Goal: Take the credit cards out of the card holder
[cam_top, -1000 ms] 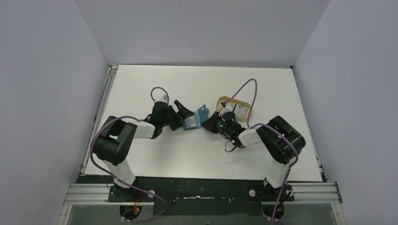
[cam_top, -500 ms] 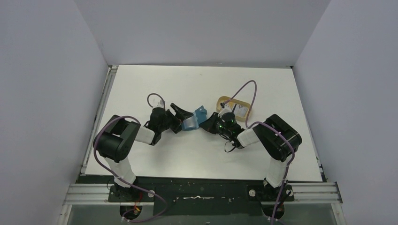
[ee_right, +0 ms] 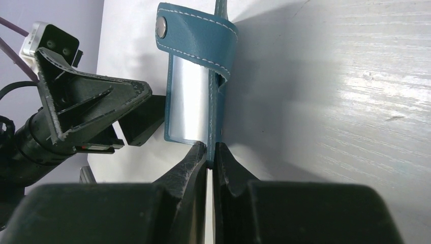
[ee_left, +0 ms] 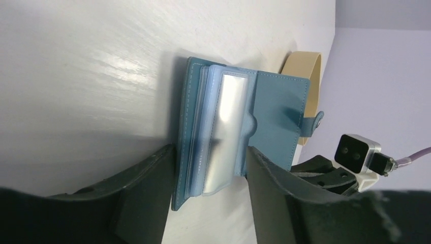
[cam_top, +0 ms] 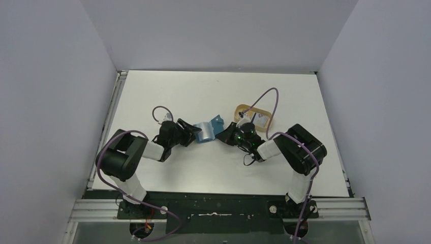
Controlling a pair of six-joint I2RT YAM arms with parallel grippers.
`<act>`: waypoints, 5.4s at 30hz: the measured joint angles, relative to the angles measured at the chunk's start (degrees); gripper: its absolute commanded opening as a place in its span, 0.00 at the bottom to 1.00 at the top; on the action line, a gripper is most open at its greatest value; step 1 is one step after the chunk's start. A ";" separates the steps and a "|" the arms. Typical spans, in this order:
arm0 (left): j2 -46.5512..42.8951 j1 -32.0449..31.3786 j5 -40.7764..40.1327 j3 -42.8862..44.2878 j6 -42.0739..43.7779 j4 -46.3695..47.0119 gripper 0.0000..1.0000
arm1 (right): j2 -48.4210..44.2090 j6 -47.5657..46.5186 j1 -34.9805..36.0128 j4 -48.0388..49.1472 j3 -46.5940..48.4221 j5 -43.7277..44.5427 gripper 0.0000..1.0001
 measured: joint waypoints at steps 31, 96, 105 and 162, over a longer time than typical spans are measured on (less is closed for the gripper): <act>-1.16 0.44 -3.91 -1.09 -0.09 -2.01 0.00 | 2.80 2.03 -1.03 4.66 -0.94 -1.90 0.00; -5.40 0.22 -2.95 12.04 24.87 -36.15 0.00 | -5.75 -17.49 6.10 -34.03 26.29 -1.99 0.81; -4.52 -0.17 -3.08 12.04 25.31 -34.60 0.00 | 3.13 -11.19 6.08 -29.75 22.12 -5.70 0.80; -2.51 -0.02 -4.52 12.87 26.29 -31.78 0.00 | 9.92 4.72 4.20 -0.76 14.38 -6.67 0.61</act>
